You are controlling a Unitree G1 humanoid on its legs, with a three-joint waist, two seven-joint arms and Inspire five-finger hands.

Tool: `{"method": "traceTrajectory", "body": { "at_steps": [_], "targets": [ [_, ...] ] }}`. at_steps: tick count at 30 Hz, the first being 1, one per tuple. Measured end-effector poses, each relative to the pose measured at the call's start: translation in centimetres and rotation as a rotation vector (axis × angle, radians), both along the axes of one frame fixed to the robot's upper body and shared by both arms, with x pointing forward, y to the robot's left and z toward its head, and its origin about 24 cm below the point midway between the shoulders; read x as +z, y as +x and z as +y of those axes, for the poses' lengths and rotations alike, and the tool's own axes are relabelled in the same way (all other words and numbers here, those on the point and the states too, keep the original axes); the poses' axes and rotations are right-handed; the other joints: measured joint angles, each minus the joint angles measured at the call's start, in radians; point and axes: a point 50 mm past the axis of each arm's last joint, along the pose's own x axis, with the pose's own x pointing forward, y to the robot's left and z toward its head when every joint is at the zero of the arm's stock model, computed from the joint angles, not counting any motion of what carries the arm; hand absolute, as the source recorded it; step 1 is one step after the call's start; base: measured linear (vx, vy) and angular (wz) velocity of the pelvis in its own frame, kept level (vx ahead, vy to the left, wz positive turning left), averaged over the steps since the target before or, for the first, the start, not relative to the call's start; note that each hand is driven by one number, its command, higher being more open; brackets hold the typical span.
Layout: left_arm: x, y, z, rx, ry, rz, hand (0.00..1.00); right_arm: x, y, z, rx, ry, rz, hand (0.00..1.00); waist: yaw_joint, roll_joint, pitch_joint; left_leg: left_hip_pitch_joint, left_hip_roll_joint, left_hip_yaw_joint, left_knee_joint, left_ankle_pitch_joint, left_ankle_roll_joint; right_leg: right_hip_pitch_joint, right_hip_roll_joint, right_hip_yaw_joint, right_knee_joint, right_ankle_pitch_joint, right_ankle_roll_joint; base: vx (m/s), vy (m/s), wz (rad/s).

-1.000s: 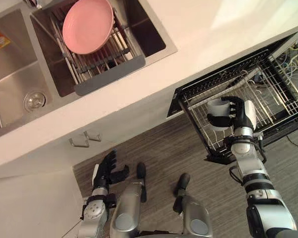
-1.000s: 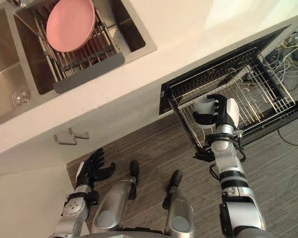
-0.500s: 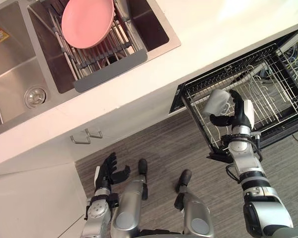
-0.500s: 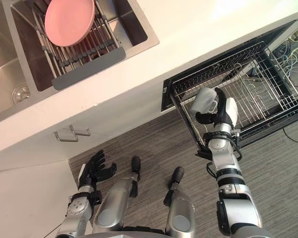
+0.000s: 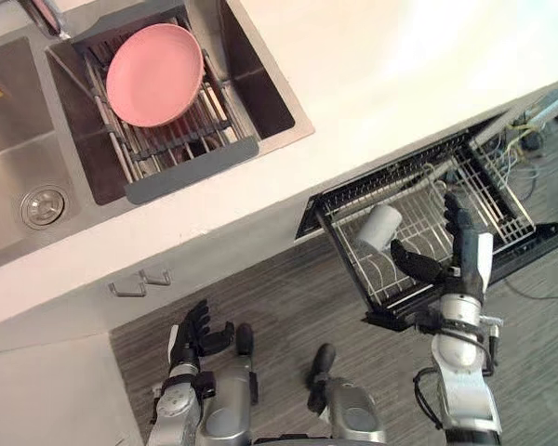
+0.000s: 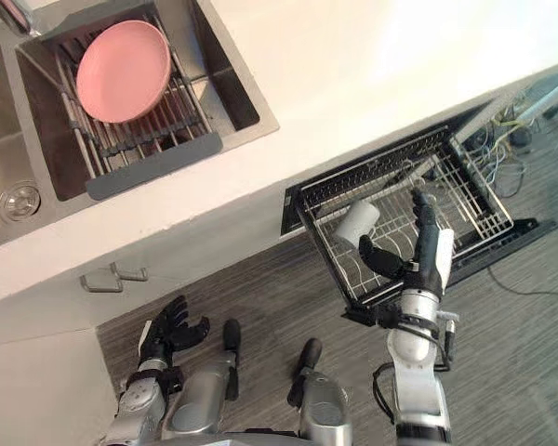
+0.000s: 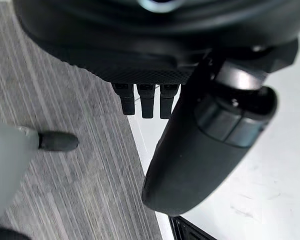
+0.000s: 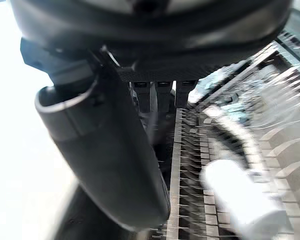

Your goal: Walk over to the sink, pick up the cup, carry it to the dishwasher, place the cup inside the dishwasher, then close the dishwasher door

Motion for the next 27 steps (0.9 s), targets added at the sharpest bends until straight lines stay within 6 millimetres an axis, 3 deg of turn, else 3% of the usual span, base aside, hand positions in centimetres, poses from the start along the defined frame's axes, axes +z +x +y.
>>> {"method": "traceTrajectory", "body": {
  "at_steps": [1, 2, 5, 8, 12, 13, 15, 16, 19, 22, 23, 24, 27],
  "targets": [
    [-0.1, -0.1, 0.0, 0.000, -0.001, 0.005, 0.90, 0.4, -0.1, 0.1, 0.011, 0.003, -0.023, 0.90, -0.003, 0.000, 0.000, -0.011, 0.009, 0.055, 0.018, -0.006, 0.005, 0.013, -0.002, -0.016, 0.000, -0.004, 0.000, -0.03, 0.007, 0.65],
    [-0.5, -0.4, -0.2, 0.002, -0.008, 0.023, 0.90, 1.3, -0.5, 0.2, 0.031, -0.008, -0.066, 0.90, -0.006, 0.022, -0.014, -0.028, 0.061, 0.239, 0.057, -0.069, 0.040, 0.033, 0.011, -0.050, 0.004, -0.018, 0.009, -0.05, 0.026, 0.48],
    [-1.5, -1.6, 0.0, 0.011, -0.006, 0.091, 0.90, 3.4, -0.6, 1.0, 0.106, -0.014, -0.178, 0.90, 0.007, 0.022, -0.056, -0.035, 0.132, 0.431, 0.155, -0.112, 0.054, 0.047, -0.007, -0.084, 0.032, -0.040, 0.027, 0.06, 0.066, 0.43],
    [-2.0, -2.5, 0.1, 0.011, 0.003, 0.121, 0.90, 4.8, 0.1, 1.7, 0.156, -0.019, -0.249, 0.90, 0.007, 0.013, -0.080, -0.032, 0.108, 0.415, 0.172, -0.132, 0.069, 0.071, -0.026, -0.110, 0.036, -0.044, 0.032, 0.05, 0.088, 0.35],
    [-2.8, -3.7, 0.3, 0.017, 0.002, 0.174, 0.90, 5.8, 1.5, 3.4, 0.278, -0.057, -0.273, 0.90, 0.011, 0.007, -0.105, 0.007, 0.063, 0.400, 0.195, -0.198, 0.072, 0.077, -0.114, -0.127, 0.186, -0.112, 0.045, 0.06, 0.163, 0.21],
    [-3.0, -4.0, 0.2, 0.012, -0.003, 0.188, 0.90, 5.9, 2.3, 4.1, 0.334, -0.085, -0.261, 0.90, 0.007, 0.013, -0.110, 0.035, 0.042, 0.392, 0.195, -0.220, 0.090, 0.050, -0.175, -0.118, 0.330, -0.125, 0.035, 0.08, 0.223, 0.20],
    [-3.1, -4.2, 0.4, -0.002, 0.006, 0.198, 0.90, 5.5, 2.8, 4.6, 0.373, -0.101, -0.235, 0.90, 0.007, 0.003, -0.126, 0.052, 0.014, 0.374, 0.194, -0.224, 0.103, -0.007, -0.238, -0.062, 0.499, -0.122, 0.015, 0.09, 0.173, 0.44],
    [-3.0, -4.0, 0.6, -0.014, 0.021, 0.197, 0.90, 5.0, 3.3, 4.5, 0.385, -0.110, -0.201, 0.90, 0.004, -0.009, -0.139, 0.067, -0.007, 0.333, 0.192, -0.238, 0.130, -0.060, -0.256, 0.052, 0.620, -0.121, -0.034, 0.15, 0.064, 0.77],
    [-2.8, -3.7, 0.6, -0.030, 0.029, 0.189, 0.90, 4.3, 4.0, 4.3, 0.394, -0.143, -0.155, 0.90, 0.000, -0.011, -0.147, 0.099, -0.017, 0.261, 0.166, -0.223, 0.118, -0.093, -0.178, 0.198, 0.608, -0.196, -0.019, 0.14, 0.017, 0.83],
    [-2.8, -3.8, 0.9, -0.041, 0.044, 0.193, 0.90, 4.8, 4.8, 4.1, 0.415, -0.238, -0.137, 0.90, 0.000, -0.011, -0.169, 0.104, -0.022, 0.194, 0.150, -0.206, 0.104, -0.135, -0.079, 0.292, 0.411, -0.199, -0.009, 0.19, -0.063, 0.80],
    [-2.7, -3.9, 1.3, -0.043, 0.056, 0.195, 0.90, 5.0, 4.9, 3.9, 0.415, -0.273, -0.136, 0.90, 0.001, -0.029, -0.180, 0.097, -0.035, 0.181, 0.170, -0.200, 0.094, -0.133, -0.056, 0.309, 0.277, -0.099, -0.006, 0.13, -0.101, 0.70],
    [-2.8, -4.0, 1.5, -0.042, 0.060, 0.202, 0.90, 5.0, 4.9, 3.8, 0.414, -0.285, -0.133, 0.90, -0.002, -0.029, -0.184, 0.094, -0.038, 0.168, 0.183, -0.203, 0.088, -0.127, -0.057, 0.315, 0.261, -0.085, 0.045, 0.16, -0.128, 0.71],
    [-3.2, -5.2, 0.8, -0.031, 0.037, 0.217, 0.90, 4.8, 5.3, 3.6, 0.404, -0.339, -0.102, 0.90, 0.020, 0.008, -0.219, 0.086, 0.008, 0.151, 0.180, -0.212, 0.057, -0.067, 0.002, 0.305, 0.135, -0.041, 0.038, 0.18, -0.108, 0.04]
  ]
}}
